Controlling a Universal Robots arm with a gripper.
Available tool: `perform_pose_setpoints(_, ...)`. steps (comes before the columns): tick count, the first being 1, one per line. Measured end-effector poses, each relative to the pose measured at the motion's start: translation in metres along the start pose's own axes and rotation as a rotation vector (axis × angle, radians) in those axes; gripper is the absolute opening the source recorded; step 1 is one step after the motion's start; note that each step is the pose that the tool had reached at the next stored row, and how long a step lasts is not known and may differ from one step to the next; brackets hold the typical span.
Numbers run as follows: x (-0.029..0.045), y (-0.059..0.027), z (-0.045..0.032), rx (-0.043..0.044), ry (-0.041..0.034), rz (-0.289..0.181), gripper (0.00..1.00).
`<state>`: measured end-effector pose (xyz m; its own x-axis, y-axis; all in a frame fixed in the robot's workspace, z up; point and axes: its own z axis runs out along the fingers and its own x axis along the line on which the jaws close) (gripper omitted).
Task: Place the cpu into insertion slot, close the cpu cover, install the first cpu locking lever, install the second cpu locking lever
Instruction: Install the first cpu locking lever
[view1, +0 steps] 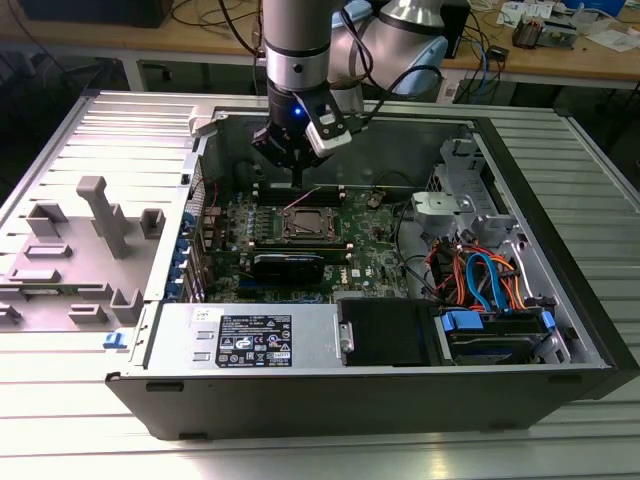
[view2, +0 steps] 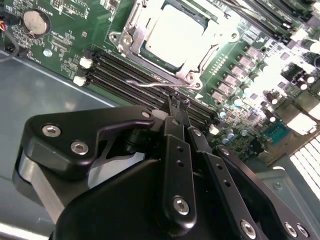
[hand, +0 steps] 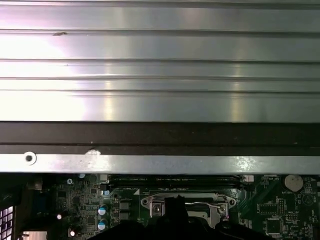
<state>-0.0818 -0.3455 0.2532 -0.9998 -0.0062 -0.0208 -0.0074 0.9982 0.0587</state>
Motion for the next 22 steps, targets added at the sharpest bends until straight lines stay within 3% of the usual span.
perform_pose_setpoints(8,-0.0025,0.0005,0.0073,-0.0006,0.0009,-0.024,0.11)
perform_pose_setpoints(22,-0.0190,0.0055,0.0222,0.0012,0.0014,-0.034,0.11)
